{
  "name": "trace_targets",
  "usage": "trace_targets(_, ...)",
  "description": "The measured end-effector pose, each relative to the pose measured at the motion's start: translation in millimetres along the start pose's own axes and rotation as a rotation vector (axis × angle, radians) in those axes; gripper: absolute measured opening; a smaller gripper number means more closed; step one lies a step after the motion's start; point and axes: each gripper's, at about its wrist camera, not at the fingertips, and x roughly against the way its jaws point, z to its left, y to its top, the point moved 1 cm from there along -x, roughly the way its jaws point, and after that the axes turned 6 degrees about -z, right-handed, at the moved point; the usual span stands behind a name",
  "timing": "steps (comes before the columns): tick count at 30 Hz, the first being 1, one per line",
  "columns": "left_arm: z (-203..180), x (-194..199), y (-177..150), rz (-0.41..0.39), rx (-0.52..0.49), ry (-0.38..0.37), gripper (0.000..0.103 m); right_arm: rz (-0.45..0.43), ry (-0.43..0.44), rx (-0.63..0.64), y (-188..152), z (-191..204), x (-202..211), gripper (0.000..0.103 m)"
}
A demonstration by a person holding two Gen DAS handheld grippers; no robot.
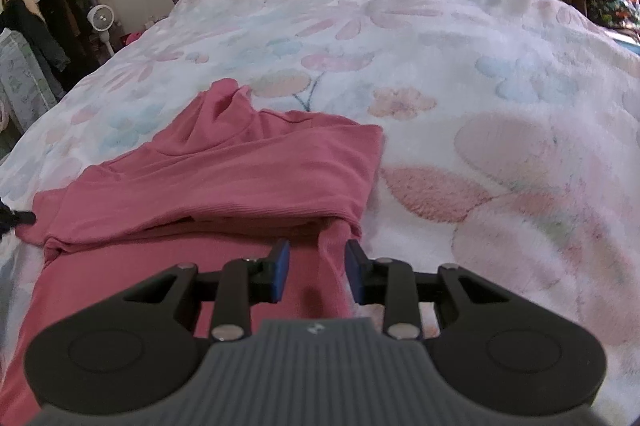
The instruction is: Fold small clothes
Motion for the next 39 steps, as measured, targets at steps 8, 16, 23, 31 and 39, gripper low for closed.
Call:
trace_targets(8, -103, 10, 8, -0.006, -0.312, -0.037, 0.003, -0.022, 0.018, -0.001, -1, 3, 7, 0.028)
trace_targets(16, -157, -62, -28, 0.166, -0.42, -0.004, 0.003, -0.041, 0.026, -0.033, -3, -1, 15, 0.028)
trace_targets(23, -133, -67, -29, 0.281, -0.237, -0.093, 0.029, -0.046, 0.021, -0.003, -2, -1, 19, 0.028)
trace_targets(31, -108, -31, -7, 0.198, -0.261, -0.068, 0.033, -0.041, 0.128, -0.016, 17, 27, 6, 0.028)
trace_targets(39, -110, -43, -52, 0.274, -0.597, 0.03, 0.024, 0.065, 0.247, 0.06, 24, 106, -50, 0.022)
